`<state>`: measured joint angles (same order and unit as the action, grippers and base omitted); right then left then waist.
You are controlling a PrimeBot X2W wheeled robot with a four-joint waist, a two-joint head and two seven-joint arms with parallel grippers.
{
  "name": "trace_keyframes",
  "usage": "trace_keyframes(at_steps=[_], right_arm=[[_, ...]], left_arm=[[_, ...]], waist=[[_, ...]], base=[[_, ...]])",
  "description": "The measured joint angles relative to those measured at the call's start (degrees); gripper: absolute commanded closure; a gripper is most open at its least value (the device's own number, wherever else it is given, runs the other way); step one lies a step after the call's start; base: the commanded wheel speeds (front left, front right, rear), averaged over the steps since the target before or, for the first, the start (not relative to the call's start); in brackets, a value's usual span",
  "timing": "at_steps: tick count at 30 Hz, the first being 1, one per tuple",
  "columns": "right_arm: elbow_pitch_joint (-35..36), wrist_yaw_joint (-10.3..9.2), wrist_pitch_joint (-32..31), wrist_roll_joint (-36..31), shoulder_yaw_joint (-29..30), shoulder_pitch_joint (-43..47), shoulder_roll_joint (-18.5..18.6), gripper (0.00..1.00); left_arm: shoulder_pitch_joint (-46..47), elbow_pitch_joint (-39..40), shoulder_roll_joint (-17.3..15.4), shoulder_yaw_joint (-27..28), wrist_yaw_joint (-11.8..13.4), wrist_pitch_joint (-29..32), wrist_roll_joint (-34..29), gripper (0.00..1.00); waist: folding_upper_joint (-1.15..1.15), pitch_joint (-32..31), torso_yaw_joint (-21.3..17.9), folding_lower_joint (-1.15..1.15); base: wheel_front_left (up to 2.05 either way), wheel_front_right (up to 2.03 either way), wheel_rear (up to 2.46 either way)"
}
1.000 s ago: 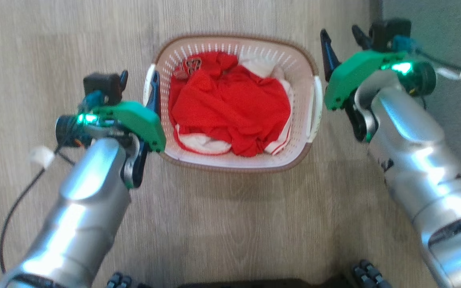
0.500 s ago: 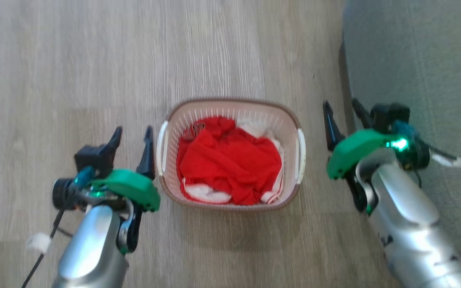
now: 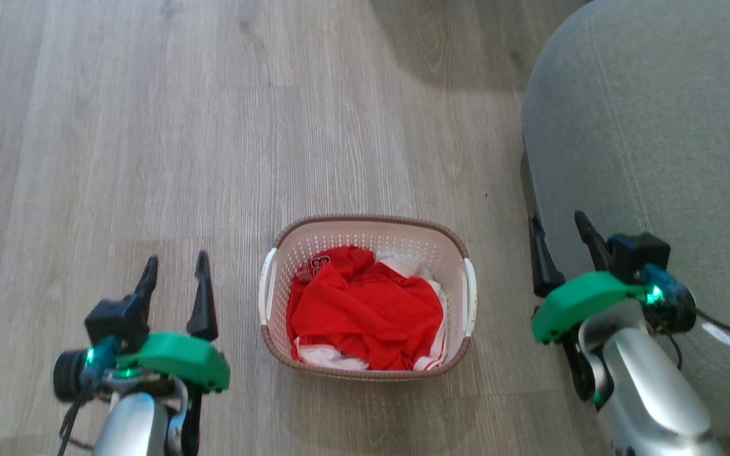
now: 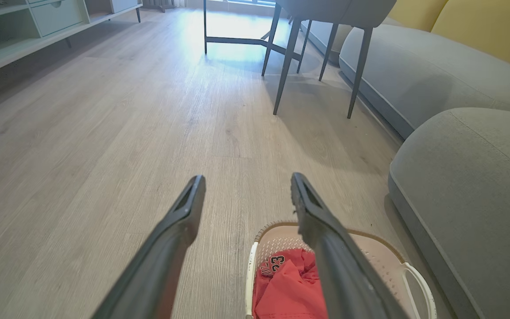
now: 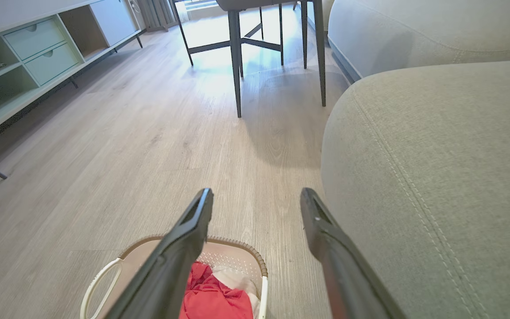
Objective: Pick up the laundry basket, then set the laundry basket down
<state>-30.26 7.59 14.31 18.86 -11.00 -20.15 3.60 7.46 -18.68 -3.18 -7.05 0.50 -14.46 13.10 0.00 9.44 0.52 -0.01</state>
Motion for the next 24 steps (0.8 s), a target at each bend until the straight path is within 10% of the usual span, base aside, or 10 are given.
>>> trace_keyframes(at_steps=[24], right_arm=[[15.62, 0.0, 0.0, -3.16, 5.14, 17.09, -0.74, 0.0]], left_arm=[[-13.72, 5.32, 0.2, 2.35, 0.01, 0.0, -1.49, 0.0]], waist=[[0.0, -7.74, -0.33, 0.0]], base=[[0.0, 0.0, 0.0]])
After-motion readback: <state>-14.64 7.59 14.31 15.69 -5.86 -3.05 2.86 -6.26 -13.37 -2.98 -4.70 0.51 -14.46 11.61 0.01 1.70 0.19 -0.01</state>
